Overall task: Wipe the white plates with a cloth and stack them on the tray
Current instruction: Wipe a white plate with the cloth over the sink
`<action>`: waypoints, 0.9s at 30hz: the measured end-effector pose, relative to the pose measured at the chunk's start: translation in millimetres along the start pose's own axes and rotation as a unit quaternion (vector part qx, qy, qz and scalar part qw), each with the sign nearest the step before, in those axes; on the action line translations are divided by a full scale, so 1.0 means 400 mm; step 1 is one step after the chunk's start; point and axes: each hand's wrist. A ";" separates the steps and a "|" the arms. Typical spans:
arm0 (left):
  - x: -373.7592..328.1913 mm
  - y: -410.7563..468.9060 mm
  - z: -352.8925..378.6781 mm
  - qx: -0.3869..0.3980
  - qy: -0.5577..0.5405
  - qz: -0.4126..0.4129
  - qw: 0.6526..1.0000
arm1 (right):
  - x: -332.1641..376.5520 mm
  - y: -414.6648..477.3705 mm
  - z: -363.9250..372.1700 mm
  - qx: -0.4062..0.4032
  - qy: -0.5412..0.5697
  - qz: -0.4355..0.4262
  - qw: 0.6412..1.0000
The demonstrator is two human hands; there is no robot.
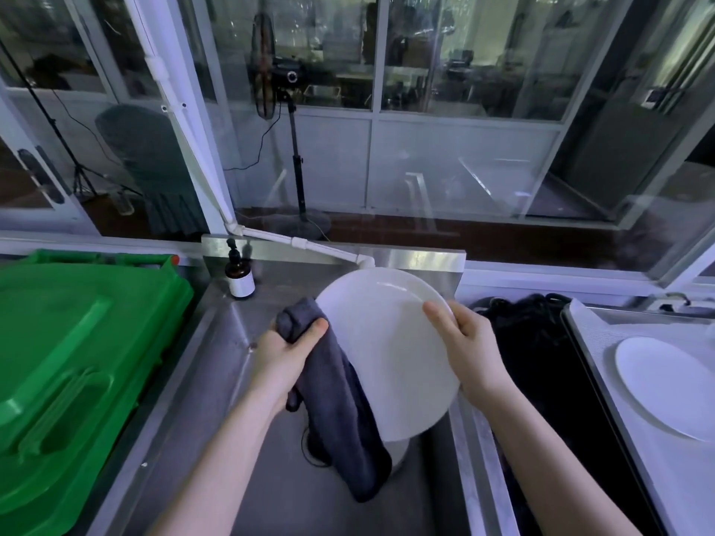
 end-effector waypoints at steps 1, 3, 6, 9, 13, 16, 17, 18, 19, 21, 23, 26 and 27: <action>-0.005 0.005 -0.005 0.013 0.016 0.034 0.999 | 0.006 0.003 -0.005 0.029 -0.030 -0.008 0.999; -0.026 0.016 -0.016 0.070 0.061 0.144 0.985 | 0.019 0.005 0.003 0.109 -0.106 -0.033 0.988; -0.062 0.023 -0.023 0.200 0.116 0.252 0.940 | 0.020 -0.003 0.032 0.204 -0.167 -0.065 0.962; -0.047 0.028 -0.025 0.139 0.059 0.211 0.966 | 0.018 0.003 0.023 0.143 -0.130 -0.053 0.980; 0.027 0.002 0.019 -0.007 -0.120 -0.005 0.993 | -0.003 -0.011 0.046 -0.083 0.046 0.006 0.996; 0.032 -0.016 0.042 0.039 -0.229 -0.052 0.971 | -0.041 -0.056 0.109 -0.223 0.152 0.037 0.962; 0.027 -0.019 0.038 0.065 -0.236 -0.053 0.968 | -0.054 -0.068 0.113 -0.240 0.170 0.042 0.955; 0.021 -0.023 0.031 0.086 -0.224 -0.054 0.969 | -0.063 -0.075 0.107 -0.236 0.177 0.046 0.954; 0.020 -0.022 0.022 0.091 -0.203 -0.056 0.973 | -0.071 -0.078 0.093 -0.213 0.171 0.050 0.961; 0.014 -0.017 0.005 0.067 -0.168 -0.047 0.982 | -0.079 -0.075 0.045 -0.128 0.127 0.060 0.982; -0.003 -0.011 -0.013 0.046 -0.131 -0.005 0.990 | -0.062 -0.053 -0.008 -0.039 0.095 0.062 0.993; -0.044 -0.009 -0.035 0.058 -0.079 0.088 0.991 | -0.001 0.008 -0.059 0.065 0.052 0.038 0.996; -0.060 -0.008 -0.041 0.077 -0.055 0.122 0.988 | 0.021 0.026 -0.061 0.099 -0.005 0.019 0.995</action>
Point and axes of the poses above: each hand's wrist, its own y-axis towards the middle knuckle, its own z-axis out of the palm, x = y × z, and after that the axes turned 8 degrees about y, right-handed
